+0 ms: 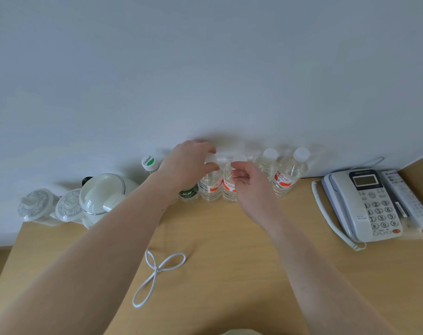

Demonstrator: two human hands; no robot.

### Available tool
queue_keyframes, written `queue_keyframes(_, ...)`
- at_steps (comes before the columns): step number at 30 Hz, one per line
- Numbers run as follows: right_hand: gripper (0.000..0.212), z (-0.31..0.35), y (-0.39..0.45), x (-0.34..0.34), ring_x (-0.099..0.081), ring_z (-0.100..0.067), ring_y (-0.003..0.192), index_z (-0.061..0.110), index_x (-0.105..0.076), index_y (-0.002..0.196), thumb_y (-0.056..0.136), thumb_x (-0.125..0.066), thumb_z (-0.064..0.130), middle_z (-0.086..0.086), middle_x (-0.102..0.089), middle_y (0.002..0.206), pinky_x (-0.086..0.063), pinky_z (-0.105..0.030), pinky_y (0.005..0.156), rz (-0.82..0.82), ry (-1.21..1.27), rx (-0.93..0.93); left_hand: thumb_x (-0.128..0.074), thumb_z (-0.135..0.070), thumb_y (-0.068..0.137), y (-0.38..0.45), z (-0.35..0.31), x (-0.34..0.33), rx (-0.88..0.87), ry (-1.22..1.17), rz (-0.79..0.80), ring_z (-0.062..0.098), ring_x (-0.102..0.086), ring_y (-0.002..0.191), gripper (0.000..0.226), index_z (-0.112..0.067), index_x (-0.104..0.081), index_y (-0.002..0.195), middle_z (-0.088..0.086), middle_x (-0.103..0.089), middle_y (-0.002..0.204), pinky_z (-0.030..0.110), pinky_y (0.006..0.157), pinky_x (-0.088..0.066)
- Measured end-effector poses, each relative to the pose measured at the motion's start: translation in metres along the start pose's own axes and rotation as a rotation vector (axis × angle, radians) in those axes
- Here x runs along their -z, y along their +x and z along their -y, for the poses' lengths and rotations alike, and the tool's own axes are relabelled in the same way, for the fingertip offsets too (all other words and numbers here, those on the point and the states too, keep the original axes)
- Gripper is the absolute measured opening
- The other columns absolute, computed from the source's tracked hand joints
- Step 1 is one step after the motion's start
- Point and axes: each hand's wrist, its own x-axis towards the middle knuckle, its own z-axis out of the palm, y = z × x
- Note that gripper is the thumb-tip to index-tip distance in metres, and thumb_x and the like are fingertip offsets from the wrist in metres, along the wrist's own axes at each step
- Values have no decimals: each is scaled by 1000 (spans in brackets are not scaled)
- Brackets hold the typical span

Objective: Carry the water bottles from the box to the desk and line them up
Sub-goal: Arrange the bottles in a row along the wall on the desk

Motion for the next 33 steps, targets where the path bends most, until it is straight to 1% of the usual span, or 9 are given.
queue_keyframes(2,40,0,1,1,-57,4,105,26,-58,132,101,-44,6,8,-63,118,-42,-2,68,3,-3,-1,-68,-44,95,2,0,0,13,14,9,25,-63,109,42,-23,-64,131,0,-68,125,27,82,-34)
queue_keyframes(10,39,-2,2,3,-56,8,103,26,-58,132,100,-46,7,9,-62,118,-42,-1,64,7,-5,-3,-68,-41,95,4,-1,2,30,33,37,28,-62,112,41,-26,-66,133,4,-71,121,28,82,-35)
queue_keyframes(14,40,-1,3,3,-56,6,104,25,-58,134,101,-45,7,9,-63,119,-42,-3,65,13,-18,1,-66,-33,97,4,-1,6,33,33,56,27,-60,116,38,-26,-65,134,3,-68,128,31,91,-41)
queue_keyframes(17,41,0,2,4,-56,7,104,24,-58,134,100,-45,6,9,-62,119,-42,-5,66,15,-15,1,-65,-27,98,5,-2,8,27,44,67,27,-59,119,37,-25,-64,135,3,-66,132,32,95,-42)
queue_keyframes(20,40,0,1,5,-57,2,107,25,-58,134,101,-45,7,8,-63,121,-42,-11,73,20,-9,2,-65,-25,99,6,-3,7,36,51,71,28,-60,119,37,-26,-63,136,3,-66,133,31,91,-41)
queue_keyframes(26,40,-1,0,5,-59,-6,112,24,-58,134,100,-45,7,5,-63,122,-43,-14,76,17,-24,7,-65,-20,99,7,-3,9,57,59,90,27,-61,118,38,-26,-63,137,4,-66,133,31,92,-43)
queue_keyframes(28,40,-1,0,5,-59,-6,113,23,-58,134,100,-45,7,6,-63,122,-42,-13,77,18,-26,10,-64,-21,99,7,-3,10,58,80,104,27,-59,122,41,-27,-62,139,3,-64,136,33,95,-44)
queue_keyframes(31,40,-1,-1,6,-58,-2,111,24,-58,134,100,-44,7,8,-62,122,-41,-8,72,27,-26,9,-63,-21,100,6,-4,12,42,124,124,26,-56,128,44,-28,-58,143,0,-61,142,35,100,-43)
queue_keyframes(33,39,-2,-1,7,-58,-3,111,22,-59,132,100,-45,5,8,-63,123,-41,-7,75,21,-18,11,-63,-22,101,7,-5,13,33,146,124,26,-54,130,44,-28,-57,144,0,-60,143,36,101,-43)
